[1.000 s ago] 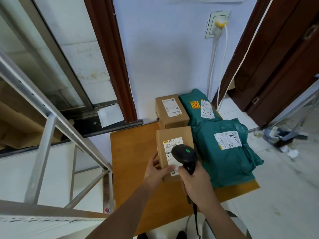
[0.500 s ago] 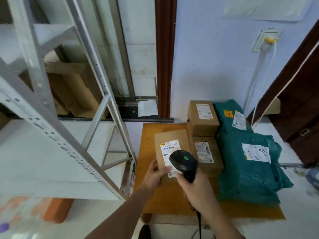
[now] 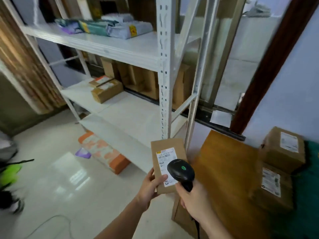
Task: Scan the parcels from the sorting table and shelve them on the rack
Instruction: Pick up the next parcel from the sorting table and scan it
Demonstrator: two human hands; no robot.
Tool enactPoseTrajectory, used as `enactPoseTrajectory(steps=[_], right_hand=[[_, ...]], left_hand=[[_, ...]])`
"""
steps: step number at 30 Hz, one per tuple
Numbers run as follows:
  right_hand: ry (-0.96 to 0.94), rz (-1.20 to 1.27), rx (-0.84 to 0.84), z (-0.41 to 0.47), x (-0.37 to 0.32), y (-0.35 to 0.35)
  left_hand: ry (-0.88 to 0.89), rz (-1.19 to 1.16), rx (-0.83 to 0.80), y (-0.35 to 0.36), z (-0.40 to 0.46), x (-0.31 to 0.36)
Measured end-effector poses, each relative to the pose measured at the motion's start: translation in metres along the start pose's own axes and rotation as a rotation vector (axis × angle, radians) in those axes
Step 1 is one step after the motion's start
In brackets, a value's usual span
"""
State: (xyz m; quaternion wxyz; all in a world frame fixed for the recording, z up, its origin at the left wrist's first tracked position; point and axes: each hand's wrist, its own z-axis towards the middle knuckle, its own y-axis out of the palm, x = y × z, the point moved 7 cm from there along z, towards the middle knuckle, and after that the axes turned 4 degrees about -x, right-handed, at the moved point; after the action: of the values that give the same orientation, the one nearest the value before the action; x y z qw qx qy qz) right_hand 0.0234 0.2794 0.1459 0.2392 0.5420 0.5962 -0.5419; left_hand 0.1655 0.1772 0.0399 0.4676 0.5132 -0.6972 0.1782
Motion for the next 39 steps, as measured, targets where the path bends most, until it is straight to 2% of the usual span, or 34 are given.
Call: enactPoseTrajectory(steps=[7, 17, 23, 34, 39], right_hand=[[-0.055, -0.086, -0.104, 0.026, -0.072, 0.107], [-0.156, -0.029, -0.22, 0.064, -0.191, 0.251], [-0.129, -0.072, -0.219, 0.11, -0.223, 0.277], [-0.168, -0.086, -0.242, 0.254, -0.283, 0.3], [-0.167, -0.08, -0.243, 0.313, -0.304, 0.324]], left_hand=[[0.107, -0.107, 0.164, -0.125, -0.03, 0.032], [0.199, -0.161, 0.291, -0.303, -0.045, 0.089], [0.196, -0.222, 0.309, -0.352, -0.01, 0.108], [0.203, -0.297, 0.291, -0.403, 0.098, 0.174], [0.197, -0.327, 0.357, -0.446, 0.142, 0.204]])
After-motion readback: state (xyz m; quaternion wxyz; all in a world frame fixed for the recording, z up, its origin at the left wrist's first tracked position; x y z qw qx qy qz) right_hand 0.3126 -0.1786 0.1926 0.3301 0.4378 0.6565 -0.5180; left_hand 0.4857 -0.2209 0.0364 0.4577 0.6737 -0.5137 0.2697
